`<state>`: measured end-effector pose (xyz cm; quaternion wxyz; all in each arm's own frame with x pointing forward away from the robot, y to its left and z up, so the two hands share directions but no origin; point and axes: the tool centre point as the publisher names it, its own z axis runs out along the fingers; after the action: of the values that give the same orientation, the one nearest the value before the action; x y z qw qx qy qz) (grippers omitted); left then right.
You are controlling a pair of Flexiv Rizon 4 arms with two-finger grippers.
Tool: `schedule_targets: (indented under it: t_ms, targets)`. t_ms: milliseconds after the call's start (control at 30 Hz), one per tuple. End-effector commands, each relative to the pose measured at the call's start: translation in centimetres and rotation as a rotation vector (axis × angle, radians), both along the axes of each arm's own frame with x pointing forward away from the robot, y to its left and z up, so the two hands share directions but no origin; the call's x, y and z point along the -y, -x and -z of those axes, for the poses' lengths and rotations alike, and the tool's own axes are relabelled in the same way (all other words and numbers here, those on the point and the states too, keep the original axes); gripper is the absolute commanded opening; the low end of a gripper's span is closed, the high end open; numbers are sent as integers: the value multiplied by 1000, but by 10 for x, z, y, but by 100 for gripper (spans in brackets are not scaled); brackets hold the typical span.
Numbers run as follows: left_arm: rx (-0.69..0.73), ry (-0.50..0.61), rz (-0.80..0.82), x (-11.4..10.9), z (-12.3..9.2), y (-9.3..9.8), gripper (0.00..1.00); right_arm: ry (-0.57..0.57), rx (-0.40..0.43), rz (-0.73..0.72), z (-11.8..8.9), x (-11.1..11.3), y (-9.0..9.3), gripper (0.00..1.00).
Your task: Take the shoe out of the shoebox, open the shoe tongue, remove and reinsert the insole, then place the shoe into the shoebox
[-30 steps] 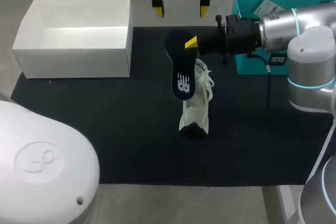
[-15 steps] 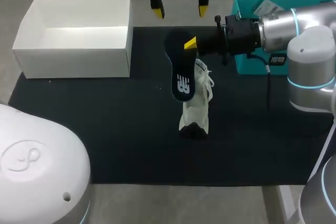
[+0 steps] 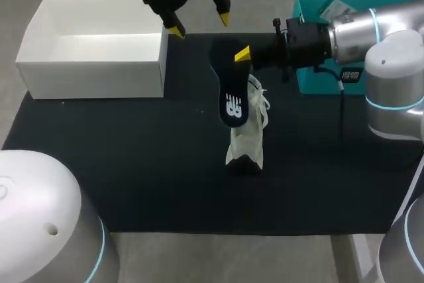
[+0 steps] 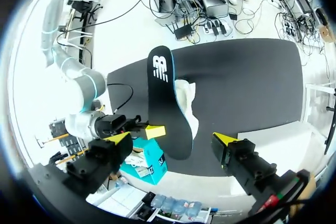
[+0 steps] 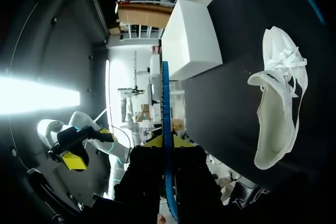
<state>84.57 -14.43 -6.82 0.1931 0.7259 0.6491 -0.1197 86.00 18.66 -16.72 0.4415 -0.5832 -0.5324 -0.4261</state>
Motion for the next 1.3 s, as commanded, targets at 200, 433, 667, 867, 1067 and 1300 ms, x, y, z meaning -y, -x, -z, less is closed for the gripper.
schedule_targets:
  t_ms: [200,433,667,867,1067,1300]
  targets:
    - [27,513,-180,-22,27,9,100,-80,-18,22,-8,5,-1,0]
    - [21,681,-322,-20,44,13,100,-85,-15,43,-15,8,-3,0]
    - [12,746,-362,-19,57,17,100,-99,-4,56,-29,10,-6,0]
    - [45,797,-319,-17,53,14,100,-94,8,58,-38,10,-7,0]
    - [31,821,-307,-19,53,12,100,-73,-9,74,-37,9,-6,0]
    - [-31,872,-364,-15,47,11,100,-56,13,112,-48,5,-8,0]
